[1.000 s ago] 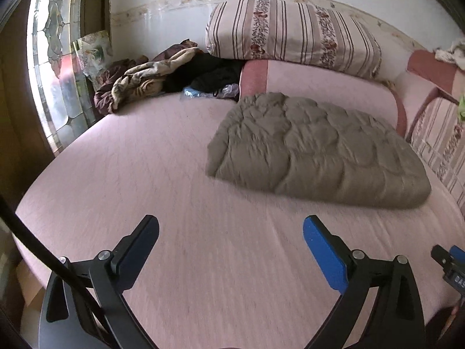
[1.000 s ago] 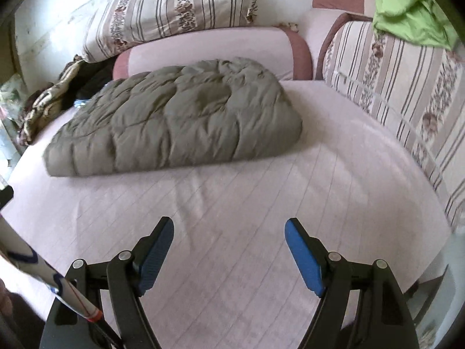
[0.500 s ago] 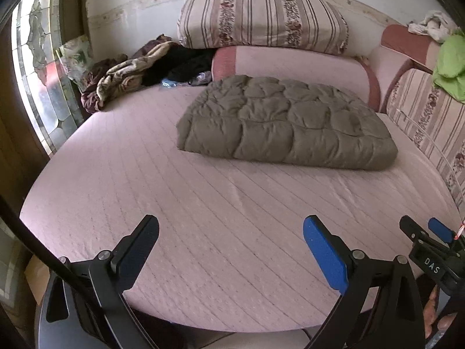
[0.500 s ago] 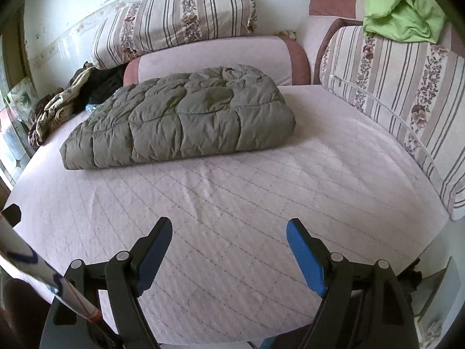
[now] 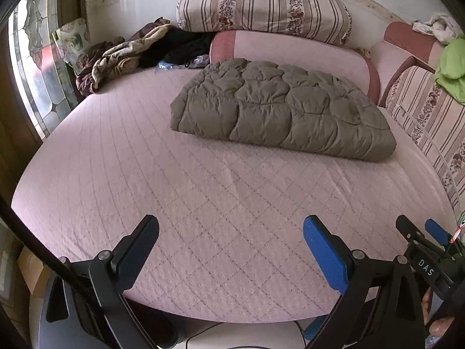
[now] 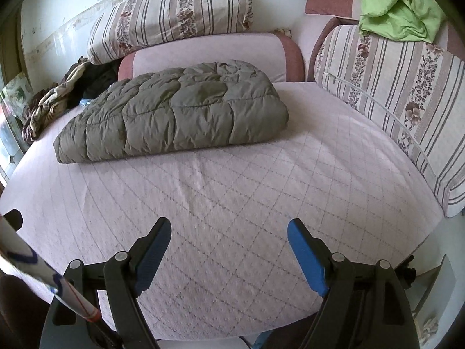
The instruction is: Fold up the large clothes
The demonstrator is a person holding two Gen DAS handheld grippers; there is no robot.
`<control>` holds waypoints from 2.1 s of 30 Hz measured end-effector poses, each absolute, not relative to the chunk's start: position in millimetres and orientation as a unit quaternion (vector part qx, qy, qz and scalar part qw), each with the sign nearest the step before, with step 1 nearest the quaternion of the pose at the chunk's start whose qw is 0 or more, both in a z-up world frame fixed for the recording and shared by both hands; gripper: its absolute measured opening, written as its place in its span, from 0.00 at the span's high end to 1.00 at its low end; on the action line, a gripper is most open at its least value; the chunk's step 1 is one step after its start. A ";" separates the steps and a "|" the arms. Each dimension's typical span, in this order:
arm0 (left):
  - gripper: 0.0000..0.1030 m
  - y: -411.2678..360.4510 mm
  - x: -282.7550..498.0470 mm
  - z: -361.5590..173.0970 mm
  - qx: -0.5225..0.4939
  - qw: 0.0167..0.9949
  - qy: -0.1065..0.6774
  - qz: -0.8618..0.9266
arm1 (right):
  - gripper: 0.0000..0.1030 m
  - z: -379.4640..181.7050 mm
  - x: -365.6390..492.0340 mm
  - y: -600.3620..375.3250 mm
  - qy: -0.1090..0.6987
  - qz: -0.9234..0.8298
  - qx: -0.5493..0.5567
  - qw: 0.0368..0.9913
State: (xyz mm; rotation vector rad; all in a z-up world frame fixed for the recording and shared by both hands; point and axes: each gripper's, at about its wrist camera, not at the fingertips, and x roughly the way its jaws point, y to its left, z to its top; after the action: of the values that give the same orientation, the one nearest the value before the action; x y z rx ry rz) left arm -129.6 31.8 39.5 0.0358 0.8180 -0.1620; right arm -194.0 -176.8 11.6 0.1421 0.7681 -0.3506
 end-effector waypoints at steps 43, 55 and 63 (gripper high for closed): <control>0.04 33.5 -129.9 23.7 0.007 0.903 0.422 -0.085 | 0.16 3.6 -189.7 -159.3 0.393 -0.184 0.023 0.900; 0.04 36.0 -126.7 21.9 0.002 0.899 0.429 -0.085 | 0.16 3.2 -190.4 -159.7 0.393 -0.189 0.023 0.900; 0.04 36.6 -126.8 20.3 0.005 0.899 0.430 -0.080 | 0.15 3.6 -191.0 -159.0 0.392 -0.189 0.023 0.900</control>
State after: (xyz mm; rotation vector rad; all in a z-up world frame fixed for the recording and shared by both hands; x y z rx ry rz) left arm -126.8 36.6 20.3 0.0110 0.8897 -0.1660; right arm -191.0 -159.0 3.6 0.0486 0.8111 -0.3916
